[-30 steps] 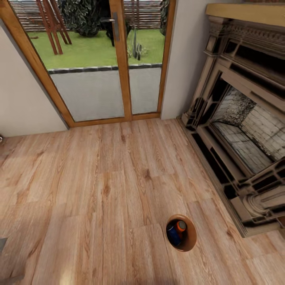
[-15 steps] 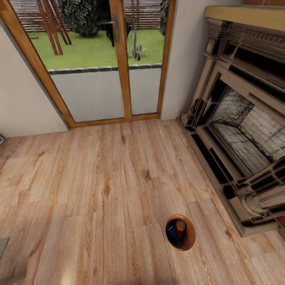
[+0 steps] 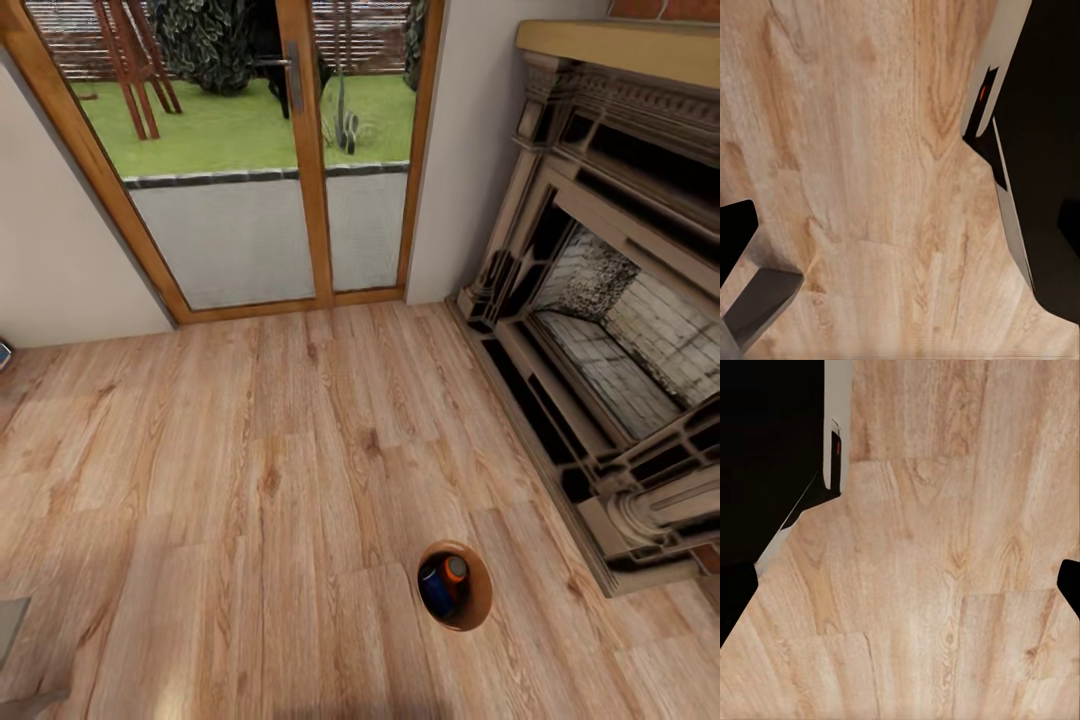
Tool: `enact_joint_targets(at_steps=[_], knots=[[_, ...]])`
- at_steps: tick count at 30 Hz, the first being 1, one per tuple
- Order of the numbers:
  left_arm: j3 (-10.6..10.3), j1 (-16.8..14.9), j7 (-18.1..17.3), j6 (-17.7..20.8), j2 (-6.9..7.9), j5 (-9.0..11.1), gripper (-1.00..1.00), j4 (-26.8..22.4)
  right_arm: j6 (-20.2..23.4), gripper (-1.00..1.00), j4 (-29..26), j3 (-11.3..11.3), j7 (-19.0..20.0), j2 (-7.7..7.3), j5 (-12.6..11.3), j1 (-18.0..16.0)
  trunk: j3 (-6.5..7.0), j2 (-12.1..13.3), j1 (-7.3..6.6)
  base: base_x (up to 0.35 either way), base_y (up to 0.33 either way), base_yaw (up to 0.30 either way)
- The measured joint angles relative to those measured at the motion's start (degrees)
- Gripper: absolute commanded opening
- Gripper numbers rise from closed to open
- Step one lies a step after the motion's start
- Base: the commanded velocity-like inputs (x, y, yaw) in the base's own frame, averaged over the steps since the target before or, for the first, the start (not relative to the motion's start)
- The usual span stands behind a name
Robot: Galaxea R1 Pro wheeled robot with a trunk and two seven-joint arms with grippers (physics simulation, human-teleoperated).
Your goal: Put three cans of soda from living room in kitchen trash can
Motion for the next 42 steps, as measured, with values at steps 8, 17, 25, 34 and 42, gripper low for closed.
enact_joint_targets(at_steps=[8,17,25,34,42], knots=[[-0.03,0.0,0.02,0.42,0.17,0.03,1.0,0.0,0.05,1.0,0.01,-0.02,-0.02,0.26,-0.01,-0.01,1.44,3.21,-1.76,0.0,0.0,0.0],[-0.07,-0.01,-0.05,0.31,-0.26,-0.04,1.0,-0.14,-0.01,1.0,-0.01,-0.04,-0.02,0.31,-0.01,-0.02,2.7,6.03,-3.3,0.0,0.0,0.0],[0.01,-0.08,-0.14,-0.15,-0.48,0.06,1.0,-0.51,-0.04,1.0,-0.01,0.04,-0.02,0.33,0.06,-0.02,2.7,6.03,-3.3,0.0,0.0,0.0],[0.12,-0.09,-0.07,-0.17,-0.52,0.13,1.0,-0.64,-0.12,1.0,-0.09,0.12,0.0,0.29,0.16,0.01,2.7,6.03,-3.3,0.0,0.0,0.0],[0.31,-0.15,-0.06,-0.19,-0.6,0.31,1.0,-0.69,-0.13,1.0,0.06,0.21,0.06,0.88,0.2,0.0,2.7,6.03,-3.3,0.0,0.0,0.0]])
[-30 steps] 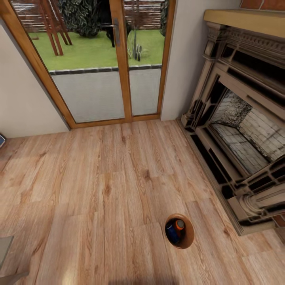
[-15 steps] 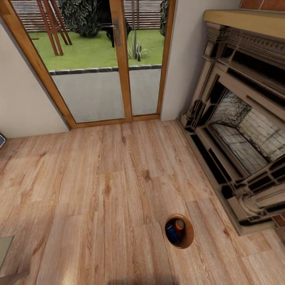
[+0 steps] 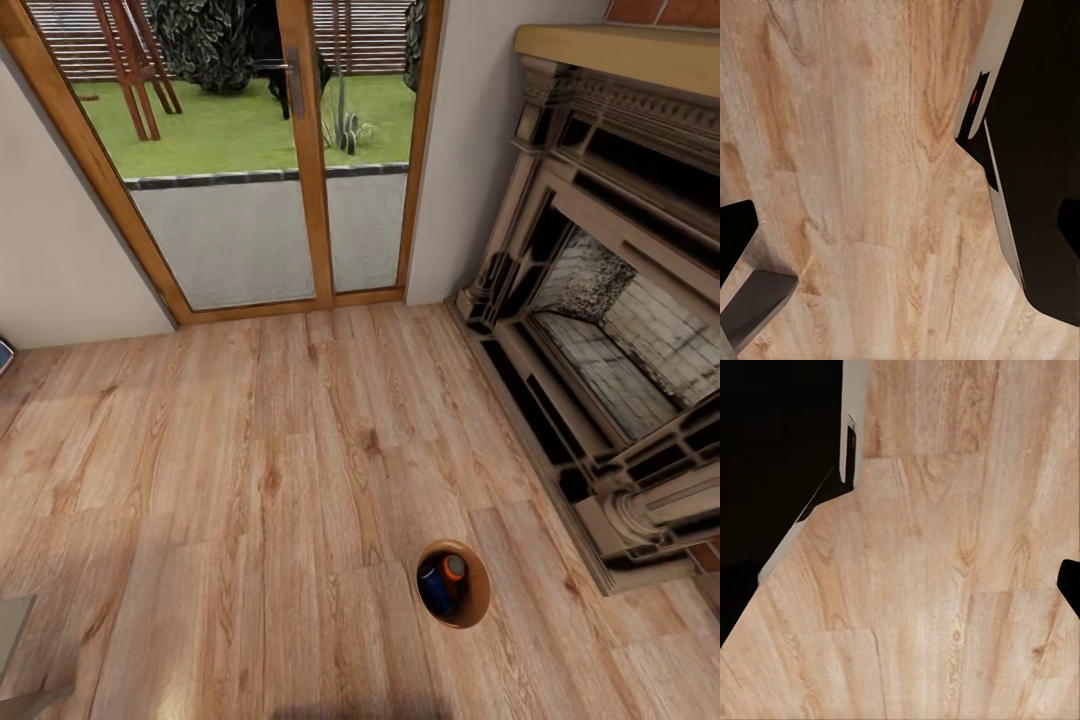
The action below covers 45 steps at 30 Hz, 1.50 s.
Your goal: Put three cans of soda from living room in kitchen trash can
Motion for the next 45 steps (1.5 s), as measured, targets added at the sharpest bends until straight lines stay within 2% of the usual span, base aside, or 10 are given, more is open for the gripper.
enact_joint_targets(at_steps=[5,10,45], knots=[[0.02,-0.02,0.0,0.0,-0.24,0.01,1.0,0.06,0.11,1.0,0.34,-0.01,0.01,1.45,0.04,-0.01,0.0,0.0,0.0,0.0,0.0,0.0],[0.01,-0.02,0.0,0.0,-0.31,0.06,1.0,0.01,0.16,1.0,0.59,-0.03,0.01,2.05,0.02,0.0,0.0,0.0,0.0,0.0,0.0,0.0],[0.01,-0.02,0.0,0.0,-0.34,-0.04,1.0,-0.01,0.17,1.0,0.75,0.0,0.01,2.35,0.05,0.0,0.0,0.0,0.0,0.0,0.0,0.0]])
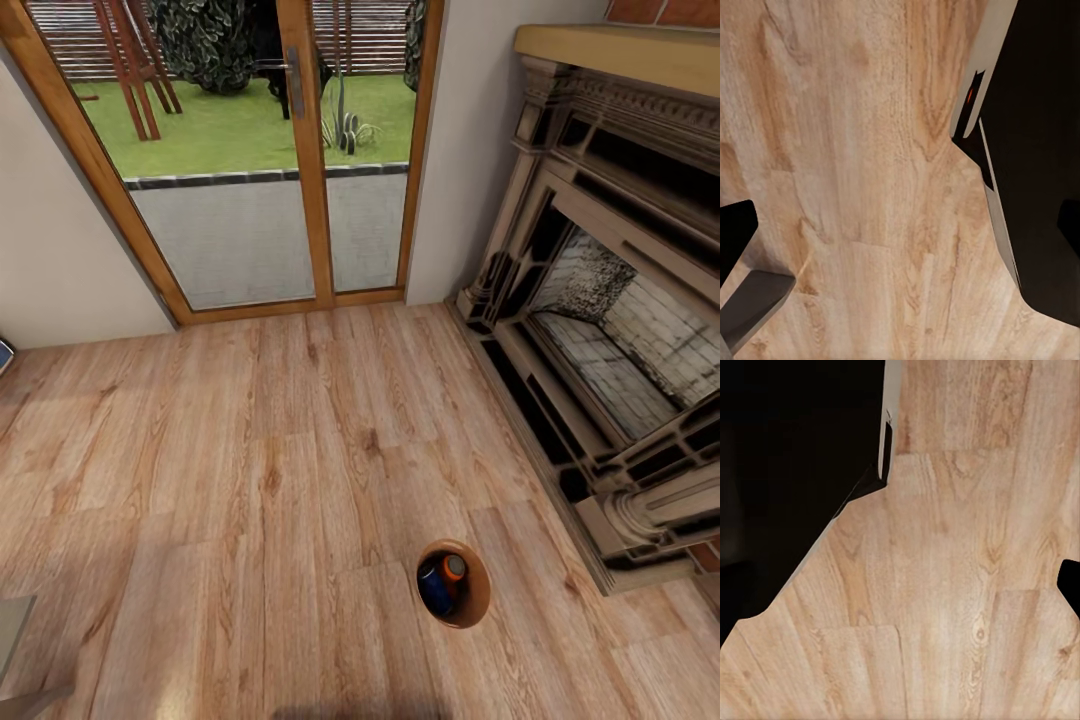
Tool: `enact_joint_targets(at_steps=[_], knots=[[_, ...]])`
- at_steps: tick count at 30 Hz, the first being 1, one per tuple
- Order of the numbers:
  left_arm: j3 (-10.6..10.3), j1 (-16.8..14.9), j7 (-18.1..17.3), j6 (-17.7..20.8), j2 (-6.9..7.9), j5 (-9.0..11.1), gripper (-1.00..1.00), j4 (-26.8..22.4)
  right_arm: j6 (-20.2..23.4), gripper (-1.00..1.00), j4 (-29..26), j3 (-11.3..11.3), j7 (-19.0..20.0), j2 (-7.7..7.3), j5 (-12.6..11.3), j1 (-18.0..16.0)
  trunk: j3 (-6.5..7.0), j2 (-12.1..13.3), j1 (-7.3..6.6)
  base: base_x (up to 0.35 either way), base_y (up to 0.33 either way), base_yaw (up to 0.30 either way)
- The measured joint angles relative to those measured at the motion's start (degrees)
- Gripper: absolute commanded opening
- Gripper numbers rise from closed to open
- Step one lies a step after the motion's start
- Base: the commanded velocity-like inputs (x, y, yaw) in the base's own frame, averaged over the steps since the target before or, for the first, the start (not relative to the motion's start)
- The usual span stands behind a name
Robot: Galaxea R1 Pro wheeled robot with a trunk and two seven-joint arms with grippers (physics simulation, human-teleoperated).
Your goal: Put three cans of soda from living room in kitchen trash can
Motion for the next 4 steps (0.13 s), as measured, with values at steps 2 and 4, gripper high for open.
enact_joint_targets(at_steps=[2,4], knots=[[0.0,0.0,0.0,0.0,0.0,-0.01,1.0,0.0,0.0,1.0,0.01,0.0,0.0,0.0,0.0,0.01,0.0,0.0,0.0,0.0,0.0,0.0],[0.0,0.0,0.0,0.0,0.0,-0.02,1.0,0.0,0.0,1.0,0.01,0.01,0.0,0.0,0.0,0.0,0.0,0.0,0.0,0.0,0.0,0.0]])
